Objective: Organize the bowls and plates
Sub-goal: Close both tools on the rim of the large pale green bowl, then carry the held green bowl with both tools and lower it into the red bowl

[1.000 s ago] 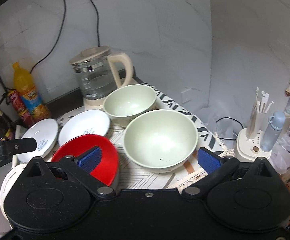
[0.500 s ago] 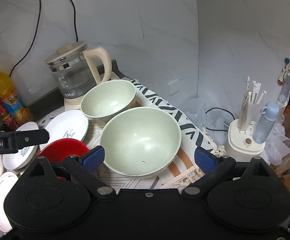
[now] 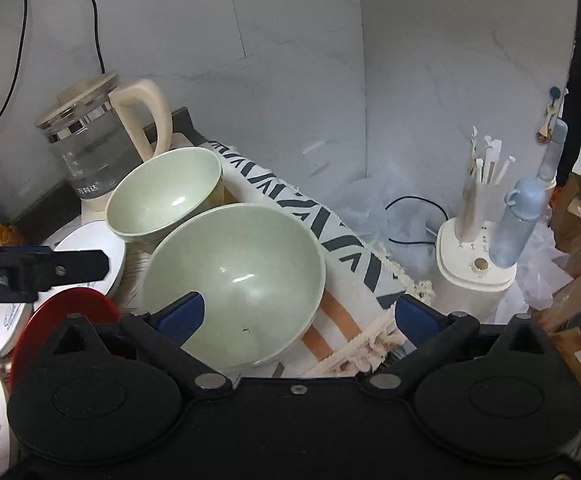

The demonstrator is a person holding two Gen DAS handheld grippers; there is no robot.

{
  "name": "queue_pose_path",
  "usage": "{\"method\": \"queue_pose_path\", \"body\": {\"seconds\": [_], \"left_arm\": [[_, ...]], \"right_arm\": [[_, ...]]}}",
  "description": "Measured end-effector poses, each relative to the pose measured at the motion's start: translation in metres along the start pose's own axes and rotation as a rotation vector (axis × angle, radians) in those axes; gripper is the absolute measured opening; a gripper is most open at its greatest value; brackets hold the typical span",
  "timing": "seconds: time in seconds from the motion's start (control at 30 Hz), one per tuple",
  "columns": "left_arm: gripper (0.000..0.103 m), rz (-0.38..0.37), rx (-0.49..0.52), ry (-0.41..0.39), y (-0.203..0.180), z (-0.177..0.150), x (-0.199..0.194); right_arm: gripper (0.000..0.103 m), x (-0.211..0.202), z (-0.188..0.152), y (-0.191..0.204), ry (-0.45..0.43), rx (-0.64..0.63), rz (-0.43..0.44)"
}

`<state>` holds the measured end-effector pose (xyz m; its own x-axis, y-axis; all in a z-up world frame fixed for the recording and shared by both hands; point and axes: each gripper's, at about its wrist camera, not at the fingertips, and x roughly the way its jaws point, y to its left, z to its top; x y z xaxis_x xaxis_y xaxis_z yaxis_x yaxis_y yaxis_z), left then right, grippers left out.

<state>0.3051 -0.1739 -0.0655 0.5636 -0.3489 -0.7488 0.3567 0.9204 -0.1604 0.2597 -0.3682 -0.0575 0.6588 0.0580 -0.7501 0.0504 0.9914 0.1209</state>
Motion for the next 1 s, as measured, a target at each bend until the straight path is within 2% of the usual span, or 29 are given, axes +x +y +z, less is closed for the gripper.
{"method": "queue_pose_path", "body": {"seconds": [0.17, 0.27, 0.37, 0.47, 0.63, 0.67, 0.7, 0.8, 1.0], "left_arm": [[0.092, -0.027, 0.029, 0.052, -0.007, 0.005, 0.026], [0.083, -0.025, 0.042, 0.074, -0.011, 0.008, 0.041], [0.072, -0.068, 0.027, 0.101, -0.013, 0.013, 0.055], [0.063, -0.046, 0.038, 0.124, -0.016, 0.016, 0.066], [0.053, -0.06, 0.012, 0.165, -0.015, 0.019, 0.081], [0.051, -0.061, 0.006, 0.172, -0.015, 0.019, 0.083], [0.045, -0.066, -0.003, 0.18, -0.015, 0.018, 0.086], [0.035, -0.054, -0.026, 0.199, -0.014, 0.016, 0.095], [0.02, -0.035, -0.071, 0.195, -0.009, 0.014, 0.091]], "right_arm": [[0.103, 0.017, 0.003, -0.005, 0.043, 0.025, -0.008], [0.102, 0.028, 0.004, -0.006, 0.079, 0.033, -0.011], [0.096, 0.039, 0.005, -0.012, 0.11, 0.072, 0.012], [0.084, 0.048, 0.005, -0.015, 0.135, 0.089, 0.014], [0.06, 0.06, 0.003, -0.017, 0.168, 0.112, 0.01], [0.05, 0.062, 0.001, -0.018, 0.173, 0.123, 0.011], [0.037, 0.064, 0.001, -0.02, 0.179, 0.133, 0.017], [0.02, 0.07, -0.003, -0.021, 0.196, 0.152, 0.036], [0.018, 0.067, -0.002, -0.015, 0.176, 0.121, 0.025]]}}
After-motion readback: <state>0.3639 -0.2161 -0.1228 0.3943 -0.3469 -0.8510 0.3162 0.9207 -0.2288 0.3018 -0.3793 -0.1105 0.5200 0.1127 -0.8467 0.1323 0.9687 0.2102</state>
